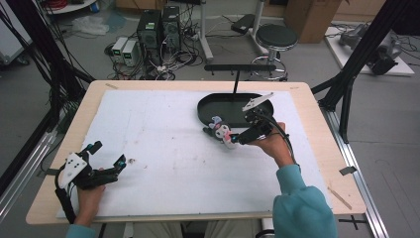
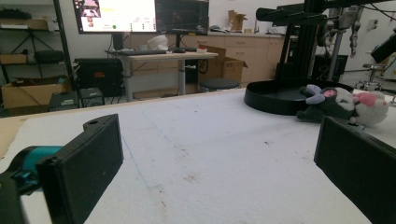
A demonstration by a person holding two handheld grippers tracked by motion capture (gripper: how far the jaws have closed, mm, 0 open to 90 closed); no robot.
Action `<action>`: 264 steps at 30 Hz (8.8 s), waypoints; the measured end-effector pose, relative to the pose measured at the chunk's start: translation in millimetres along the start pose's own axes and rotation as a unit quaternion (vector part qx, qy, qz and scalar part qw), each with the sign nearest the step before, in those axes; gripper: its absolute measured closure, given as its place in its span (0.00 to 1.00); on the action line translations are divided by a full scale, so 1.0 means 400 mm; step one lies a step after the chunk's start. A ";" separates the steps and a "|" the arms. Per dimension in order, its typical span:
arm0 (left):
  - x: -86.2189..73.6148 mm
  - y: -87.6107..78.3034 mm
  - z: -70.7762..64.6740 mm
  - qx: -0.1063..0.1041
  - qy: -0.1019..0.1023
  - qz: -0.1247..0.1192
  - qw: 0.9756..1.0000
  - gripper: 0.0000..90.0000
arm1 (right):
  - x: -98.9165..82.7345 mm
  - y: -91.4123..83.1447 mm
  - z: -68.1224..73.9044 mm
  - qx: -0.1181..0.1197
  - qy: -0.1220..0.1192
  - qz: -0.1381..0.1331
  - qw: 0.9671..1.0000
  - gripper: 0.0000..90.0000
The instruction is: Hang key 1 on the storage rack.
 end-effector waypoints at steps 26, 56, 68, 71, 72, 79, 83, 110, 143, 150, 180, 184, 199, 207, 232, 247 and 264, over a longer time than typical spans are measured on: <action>0.000 0.001 0.001 0.001 0.000 0.002 1.000 0.02 | -0.006 0.121 0.007 -0.002 -0.009 0.108 0.994 0.05; 0.000 0.002 0.001 0.000 -0.003 0.002 1.000 0.02 | -0.023 0.173 -0.006 -0.006 -0.004 0.170 0.985 0.36; 0.000 0.002 0.001 0.000 -0.003 0.002 1.000 0.02 | -0.024 0.174 -0.010 -0.019 -0.016 0.178 0.984 0.53; 0.000 0.002 0.001 0.000 -0.001 0.003 1.000 0.02 | -0.024 0.170 -0.010 -0.021 -0.014 0.179 0.984 0.57; 0.000 0.002 0.001 0.000 -0.001 0.003 1.000 0.02 | -0.024 0.170 -0.011 -0.021 -0.018 0.179 0.984 0.58; 0.000 0.002 0.002 0.001 -0.002 0.002 1.000 0.02 | -0.019 0.158 -0.013 -0.018 -0.019 0.163 0.986 0.59; 0.000 0.002 0.001 0.000 -0.003 0.002 1.000 0.02 | -0.012 0.141 -0.013 -0.016 -0.012 0.145 0.989 0.60; 0.000 0.002 0.001 0.000 -0.003 0.003 1.000 0.02 | 0.064 0.014 -0.035 -0.029 0.017 -0.010 0.999 0.60; 0.000 0.002 0.001 0.000 -0.002 0.003 1.000 0.02 | 0.225 -0.067 -0.057 -0.043 0.021 -0.077 0.996 0.60; 0.000 0.002 0.001 0.001 -0.001 0.003 1.000 0.02 | 0.240 -0.071 -0.068 -0.043 0.028 -0.081 0.995 0.60; -0.001 0.002 0.002 0.001 0.000 0.005 1.000 0.02 | 0.255 -0.049 -0.112 -0.028 0.064 -0.109 0.992 0.60; 0.000 0.002 0.001 0.001 -0.001 0.003 1.000 0.02 | 0.254 -0.046 -0.117 -0.030 0.067 -0.109 0.991 0.59; 0.000 0.002 0.001 0.001 0.002 0.004 1.000 0.02 | 0.237 -0.037 -0.122 -0.046 0.065 -0.074 0.994 0.59; 0.000 0.002 -0.001 0.000 0.001 0.002 1.000 0.02 | 0.223 -0.015 -0.116 -0.049 0.055 -0.049 0.996 0.59; 0.000 0.002 -0.001 0.000 0.001 0.002 1.000 0.02 | 0.222 0.057 -0.108 -0.043 0.056 0.003 0.997 0.59; 0.000 0.002 0.000 0.000 0.001 0.002 1.000 0.02 | 0.228 0.101 -0.130 -0.039 0.065 0.003 0.997 0.58; 0.000 0.001 0.000 0.001 0.001 0.002 1.000 0.02 | 0.241 0.106 -0.140 -0.018 0.083 -0.047 0.995 0.10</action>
Point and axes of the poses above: each handheld gripper's, and its own axes: y roughly forward along the jaws, x roughly out of its top, z roughly to its left, the point moved 7 cm from there along y, roughly forward along the jaws, and after that the axes turned 10 degrees about z, right-handed, at the moved point
